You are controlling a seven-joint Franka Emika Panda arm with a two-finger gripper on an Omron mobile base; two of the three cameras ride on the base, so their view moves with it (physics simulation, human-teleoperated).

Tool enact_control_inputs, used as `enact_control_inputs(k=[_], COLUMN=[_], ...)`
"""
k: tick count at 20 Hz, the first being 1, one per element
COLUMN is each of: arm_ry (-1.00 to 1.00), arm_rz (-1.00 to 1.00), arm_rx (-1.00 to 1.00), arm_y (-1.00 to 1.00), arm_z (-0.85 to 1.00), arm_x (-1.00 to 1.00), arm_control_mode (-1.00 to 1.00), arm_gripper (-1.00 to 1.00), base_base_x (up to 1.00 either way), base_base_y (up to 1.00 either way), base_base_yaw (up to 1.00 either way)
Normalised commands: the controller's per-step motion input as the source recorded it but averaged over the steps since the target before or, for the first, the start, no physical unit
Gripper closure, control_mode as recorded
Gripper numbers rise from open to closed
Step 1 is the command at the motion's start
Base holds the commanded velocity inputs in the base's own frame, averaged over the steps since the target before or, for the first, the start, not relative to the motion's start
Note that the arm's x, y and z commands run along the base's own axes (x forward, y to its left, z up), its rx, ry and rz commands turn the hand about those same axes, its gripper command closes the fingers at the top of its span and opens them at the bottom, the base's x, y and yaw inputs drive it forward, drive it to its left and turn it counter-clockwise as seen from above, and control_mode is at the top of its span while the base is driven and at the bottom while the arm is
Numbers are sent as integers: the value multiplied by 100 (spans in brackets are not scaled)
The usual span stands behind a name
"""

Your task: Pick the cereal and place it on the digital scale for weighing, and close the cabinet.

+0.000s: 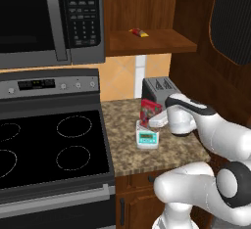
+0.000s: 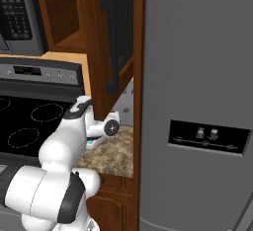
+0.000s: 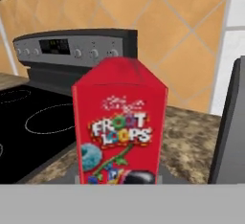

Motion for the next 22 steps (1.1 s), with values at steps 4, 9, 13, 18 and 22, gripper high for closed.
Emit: enact_control_inputs(k=[4, 9, 13, 18, 22], arm_ry=[2, 0, 0, 0, 0], arm_rz=[0, 0, 0, -1, -3], arm_rx=[0, 0, 0, 0, 0], arm_y=[0, 0, 1, 7, 0], arm_z=[-13, -19, -30, -10, 0], arm_x=[29, 9, -12, -10, -2], arm_control_mode=[-100, -100, -100, -100, -100], arm_gripper=[100, 100, 100, -100, -100], base_base_x=[0, 0, 0, 0, 0], base_base_y=[0, 0, 0, 0, 0], base_base_yaw=[0, 0, 0, 0, 0])
